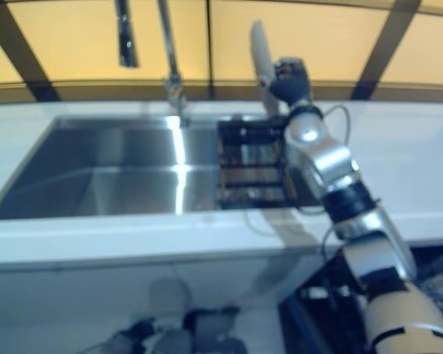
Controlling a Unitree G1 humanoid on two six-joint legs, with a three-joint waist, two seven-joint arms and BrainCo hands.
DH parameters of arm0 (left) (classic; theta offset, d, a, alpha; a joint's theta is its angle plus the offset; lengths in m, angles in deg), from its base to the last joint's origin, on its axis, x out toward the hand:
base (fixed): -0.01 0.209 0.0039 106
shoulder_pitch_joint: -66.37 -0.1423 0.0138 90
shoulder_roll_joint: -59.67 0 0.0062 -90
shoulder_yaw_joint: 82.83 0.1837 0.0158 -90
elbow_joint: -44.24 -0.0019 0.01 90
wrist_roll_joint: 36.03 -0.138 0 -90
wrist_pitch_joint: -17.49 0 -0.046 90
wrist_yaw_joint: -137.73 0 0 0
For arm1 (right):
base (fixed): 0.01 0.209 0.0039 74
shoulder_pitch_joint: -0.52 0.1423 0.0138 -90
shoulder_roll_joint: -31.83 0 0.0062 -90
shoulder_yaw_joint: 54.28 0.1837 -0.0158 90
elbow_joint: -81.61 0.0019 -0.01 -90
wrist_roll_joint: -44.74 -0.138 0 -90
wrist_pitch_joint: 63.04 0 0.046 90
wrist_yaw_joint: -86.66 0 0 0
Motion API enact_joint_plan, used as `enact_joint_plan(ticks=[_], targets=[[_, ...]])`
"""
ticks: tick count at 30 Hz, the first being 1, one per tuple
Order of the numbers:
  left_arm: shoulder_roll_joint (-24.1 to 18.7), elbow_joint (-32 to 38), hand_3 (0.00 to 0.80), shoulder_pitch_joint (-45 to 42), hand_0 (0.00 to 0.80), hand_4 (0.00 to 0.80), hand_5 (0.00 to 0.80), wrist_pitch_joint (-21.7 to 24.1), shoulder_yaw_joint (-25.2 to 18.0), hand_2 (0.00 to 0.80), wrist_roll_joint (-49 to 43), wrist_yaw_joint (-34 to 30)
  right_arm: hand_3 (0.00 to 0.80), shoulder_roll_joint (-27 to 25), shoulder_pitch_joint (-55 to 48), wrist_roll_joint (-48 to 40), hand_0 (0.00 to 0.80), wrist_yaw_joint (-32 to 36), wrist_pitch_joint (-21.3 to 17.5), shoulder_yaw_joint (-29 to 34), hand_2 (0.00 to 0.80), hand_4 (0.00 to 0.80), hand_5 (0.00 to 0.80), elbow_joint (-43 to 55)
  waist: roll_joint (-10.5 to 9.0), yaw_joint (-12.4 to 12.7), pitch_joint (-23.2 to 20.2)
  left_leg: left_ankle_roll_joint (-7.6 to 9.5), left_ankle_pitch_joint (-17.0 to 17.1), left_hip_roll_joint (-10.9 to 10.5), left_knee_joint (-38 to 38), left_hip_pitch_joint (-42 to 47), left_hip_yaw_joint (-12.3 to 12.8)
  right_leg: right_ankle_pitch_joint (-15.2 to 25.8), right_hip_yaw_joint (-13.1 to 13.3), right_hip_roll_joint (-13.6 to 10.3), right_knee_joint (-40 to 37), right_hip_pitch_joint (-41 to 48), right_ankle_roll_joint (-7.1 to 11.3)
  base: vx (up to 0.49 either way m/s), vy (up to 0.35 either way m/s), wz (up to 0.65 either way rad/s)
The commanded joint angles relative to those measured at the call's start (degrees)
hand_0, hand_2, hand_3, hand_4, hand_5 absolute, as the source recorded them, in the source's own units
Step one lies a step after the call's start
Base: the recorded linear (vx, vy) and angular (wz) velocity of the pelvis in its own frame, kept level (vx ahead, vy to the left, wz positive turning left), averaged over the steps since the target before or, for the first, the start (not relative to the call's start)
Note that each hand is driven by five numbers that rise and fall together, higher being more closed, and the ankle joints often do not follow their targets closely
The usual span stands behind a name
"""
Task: Take plates into dishwasher
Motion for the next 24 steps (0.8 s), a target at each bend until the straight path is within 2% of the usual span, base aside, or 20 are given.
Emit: enact_joint_plan(ticks=[1, 8, 13, 18, 19, 24], targets=[[-1.1, -3.4, 0.000, -3.3, 0.000, 0.000, 0.000, 0.6, 3.7, 0.000, -2.1, -0.3, 0.800, -3.1, 2.2, -0.8, 0.800, -0.4, -3.9, 3.3, 0.800, 0.800, 0.800, 5.0, -0.86, 0.5, -5.3, -0.28, 4.3, -4.2, -1.7, -7.1, 1.0, -0.7, 0.0, 2.7, 7.0, -2.9, -3.99, 0.075, 0.027, -0.13], [-1.7, -4.1, 0.000, -4.5, 0.000, 0.000, 0.000, 1.4, 1.3, 0.000, -1.9, 0.5, 0.800, -8.9, -3.3, 1.2, 0.800, 4.2, -5.0, 7.2, 0.800, 0.800, 0.800, 11.0, -2.77, -2.1, -6.1, 1.63, -0.7, -5.1, 0.4, -7.0, 3.1, -0.5, 1.6, 1.5, 5.9, -3.0, -3.12, 0.105, 0.035, -0.16], [-2.9, -4.3, 0.000, -4.5, 0.000, 0.000, 0.000, 2.0, -0.8, 0.000, -2.4, 1.0, 0.800, -14.0, -11.8, 3.6, 0.800, 7.6, -7.4, 13.6, 0.800, 0.800, 0.800, 16.3, -4.56, -4.8, -6.8, 3.65, -3.7, -5.7, 0.8, -5.9, 4.9, -0.3, 2.9, 0.2, 5.5, -4.1, -1.42, 0.125, 0.020, -0.17], [-4.0, -3.6, 0.000, -3.6, 0.000, 0.000, 0.000, 3.6, -1.6, 0.000, -1.8, 2.0, 0.800, -17.4, -22.7, 5.8, 0.800, 9.0, -10.5, 21.8, 0.800, 0.800, 0.800, 20.6, -5.59, -8.2, -6.9, 4.58, -5.1, -5.4, -0.2, -4.7, 6.3, 0.9, 5.0, -1.1, 5.6, -7.1, 0.63, 0.062, 0.001, -0.33], [-4.2, -3.2, 0.000, -3.0, 0.000, 0.000, 0.000, 3.7, -1.6, 0.000, -0.8, 2.3, 0.800, -18.2, -25.4, 6.4, 0.800, 8.8, -12.2, 23.7, 0.800, 0.800, 0.800, 21.5, -5.56, -9.4, -6.6, 4.64, -5.2, -5.1, -0.6, -4.5, 7.0, 1.3, 5.6, -1.3, 5.6, -8.0, 1.03, -0.019, -0.008, -0.40], [-5.5, -0.5, 0.000, 0.6, 0.000, 0.000, 0.000, 3.6, -0.8, 0.000, 1.6, 2.6, 0.800, -20.5, -33.7, 6.1, 0.800, 7.5, -16.2, 31.1, 0.800, 0.800, 0.800, 23.1, -5.25, -13.0, -5.1, 4.78, -5.4, -4.2, -1.0, -5.3, 9.5, 2.2, 8.4, -1.4, 6.0, -11.3, 1.83, -0.106, -0.018, -0.45]])
